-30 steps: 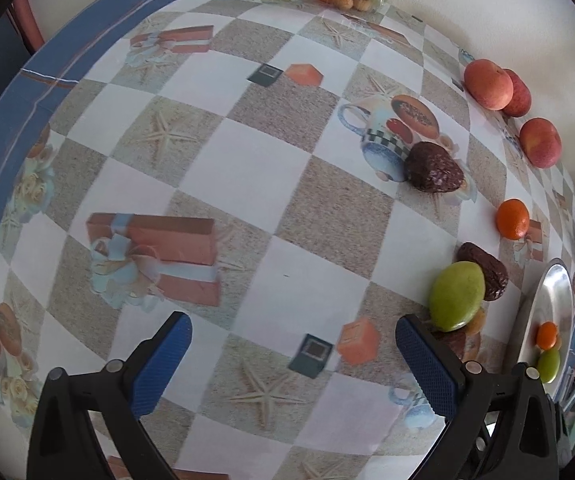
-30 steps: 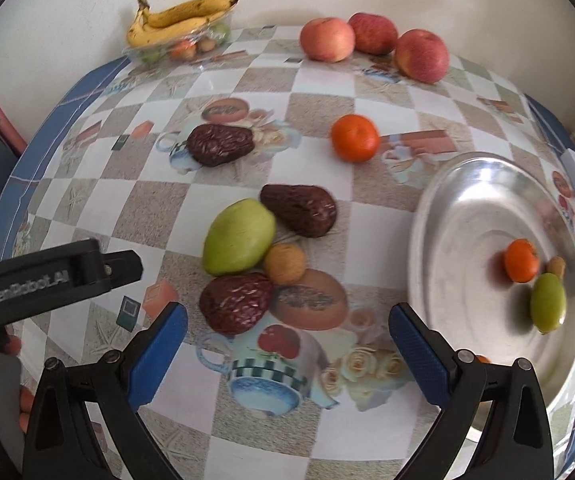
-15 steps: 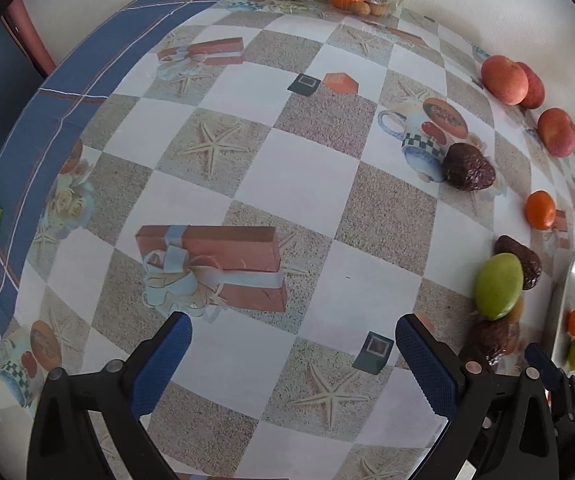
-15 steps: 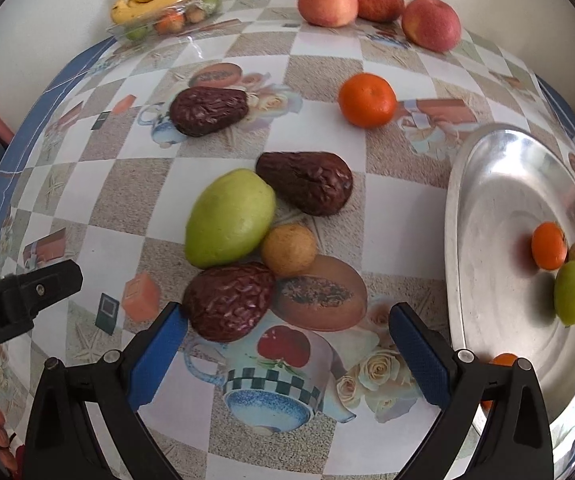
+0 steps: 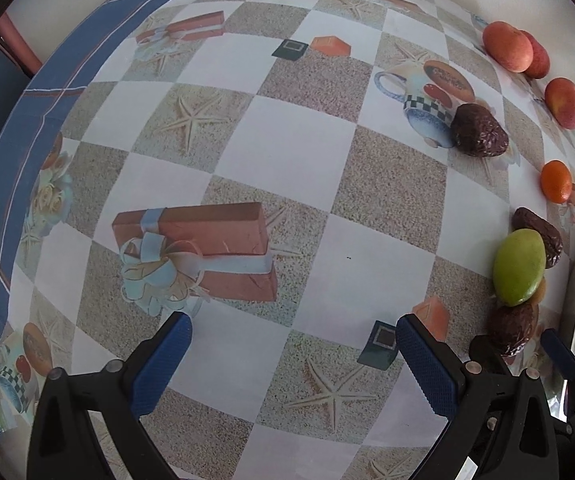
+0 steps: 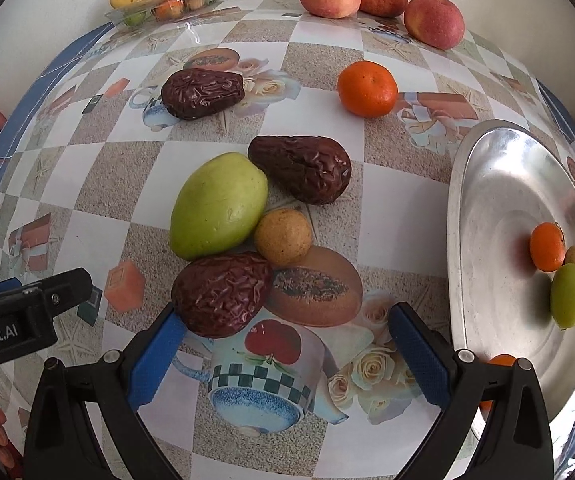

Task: Organize fruits
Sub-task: 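Close the right tool on a large dark red dried date, then lift the date with the right tool and carry it over the basin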

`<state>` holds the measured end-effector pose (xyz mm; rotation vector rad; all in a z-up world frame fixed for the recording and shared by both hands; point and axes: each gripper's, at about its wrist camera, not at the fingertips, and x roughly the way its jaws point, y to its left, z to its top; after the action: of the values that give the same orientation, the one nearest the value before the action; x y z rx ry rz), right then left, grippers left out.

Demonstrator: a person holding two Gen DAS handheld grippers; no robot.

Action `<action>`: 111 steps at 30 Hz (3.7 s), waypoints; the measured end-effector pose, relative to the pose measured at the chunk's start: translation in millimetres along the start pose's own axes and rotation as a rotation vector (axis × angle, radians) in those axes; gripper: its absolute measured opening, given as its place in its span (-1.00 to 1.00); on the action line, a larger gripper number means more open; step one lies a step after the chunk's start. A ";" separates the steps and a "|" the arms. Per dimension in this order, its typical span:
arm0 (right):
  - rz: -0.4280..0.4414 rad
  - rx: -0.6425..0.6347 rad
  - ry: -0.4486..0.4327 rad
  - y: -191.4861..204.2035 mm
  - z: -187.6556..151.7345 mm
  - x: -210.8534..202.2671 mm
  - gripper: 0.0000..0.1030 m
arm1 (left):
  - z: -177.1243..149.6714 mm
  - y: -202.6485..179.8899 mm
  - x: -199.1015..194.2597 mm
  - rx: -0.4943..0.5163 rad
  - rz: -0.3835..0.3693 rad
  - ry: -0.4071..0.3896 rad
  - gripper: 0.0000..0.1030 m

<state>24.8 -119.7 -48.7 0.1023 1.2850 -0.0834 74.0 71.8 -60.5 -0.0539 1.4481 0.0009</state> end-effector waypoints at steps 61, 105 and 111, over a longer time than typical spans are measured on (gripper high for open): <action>0.134 -0.015 -0.082 9.8 6.5 -27.2 -0.10 | 12.5 -10.4 -29.8 -0.063 -0.061 -0.096 0.93; 0.010 0.450 -0.236 -142.5 -13.3 -89.9 -0.10 | -10.5 -91.3 -69.7 0.175 -0.111 -0.260 0.89; 0.001 0.480 -0.230 -156.3 -18.9 -90.9 -0.10 | -18.4 -116.4 -69.3 0.257 -0.107 -0.283 0.89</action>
<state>-37.2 -272.0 28.7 0.4908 1.0149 -0.3917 51.2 -43.0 10.2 0.0766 1.1518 -0.2560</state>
